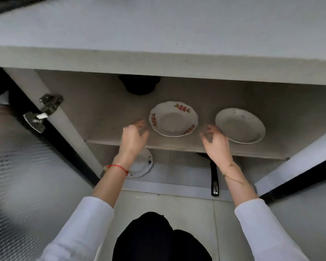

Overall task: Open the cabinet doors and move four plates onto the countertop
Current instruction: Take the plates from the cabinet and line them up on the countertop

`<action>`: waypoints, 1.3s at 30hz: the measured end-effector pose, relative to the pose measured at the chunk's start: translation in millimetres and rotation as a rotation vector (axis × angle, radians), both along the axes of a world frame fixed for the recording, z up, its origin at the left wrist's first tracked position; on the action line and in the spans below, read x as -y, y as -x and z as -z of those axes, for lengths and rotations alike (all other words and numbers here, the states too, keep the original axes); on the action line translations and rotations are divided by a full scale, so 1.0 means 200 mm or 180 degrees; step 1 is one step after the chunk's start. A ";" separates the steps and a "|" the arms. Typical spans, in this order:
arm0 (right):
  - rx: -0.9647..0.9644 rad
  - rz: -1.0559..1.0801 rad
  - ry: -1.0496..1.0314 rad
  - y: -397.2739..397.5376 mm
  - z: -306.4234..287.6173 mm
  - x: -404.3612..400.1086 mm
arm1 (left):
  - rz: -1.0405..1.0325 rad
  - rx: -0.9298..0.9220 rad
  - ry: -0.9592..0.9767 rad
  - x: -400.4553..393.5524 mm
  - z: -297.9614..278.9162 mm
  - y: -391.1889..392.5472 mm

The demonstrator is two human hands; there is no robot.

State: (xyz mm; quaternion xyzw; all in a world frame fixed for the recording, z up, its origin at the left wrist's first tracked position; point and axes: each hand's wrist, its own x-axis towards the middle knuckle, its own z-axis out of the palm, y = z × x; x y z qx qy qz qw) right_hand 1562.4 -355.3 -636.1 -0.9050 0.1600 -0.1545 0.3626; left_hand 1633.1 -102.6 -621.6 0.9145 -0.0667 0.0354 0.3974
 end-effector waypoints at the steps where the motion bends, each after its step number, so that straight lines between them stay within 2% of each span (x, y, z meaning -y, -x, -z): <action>1: 0.0002 0.0035 -0.0011 -0.05 0.04 0.01 | -0.0014 0.0008 0.0003 0.02 0.04 -0.04; 6: -0.0116 -0.0031 0.0091 -0.26 0.13 0.05 | 0.0010 -0.0041 -0.0262 0.08 0.15 -0.20; 10: -0.0391 -0.0102 0.0171 -0.38 0.15 0.06 | -0.0062 -0.0267 -0.0221 0.11 0.19 -0.27; 22: -0.0528 -0.0120 -0.0364 -0.47 0.18 0.04 | -0.0099 -0.0525 0.0052 0.18 0.23 -0.32; 28: -0.0358 -0.0070 -0.0398 -0.36 0.20 0.01 | -0.0257 -0.0636 0.0736 0.14 0.24 -0.21; 33: 0.0024 -0.0147 -0.0567 -0.18 0.19 -0.05 | -0.0344 -0.0294 0.0940 0.05 0.22 0.01; 39: 0.0230 -0.0237 -0.0808 0.09 0.13 -0.16 | -0.0430 -0.0255 0.1225 -0.08 0.18 0.31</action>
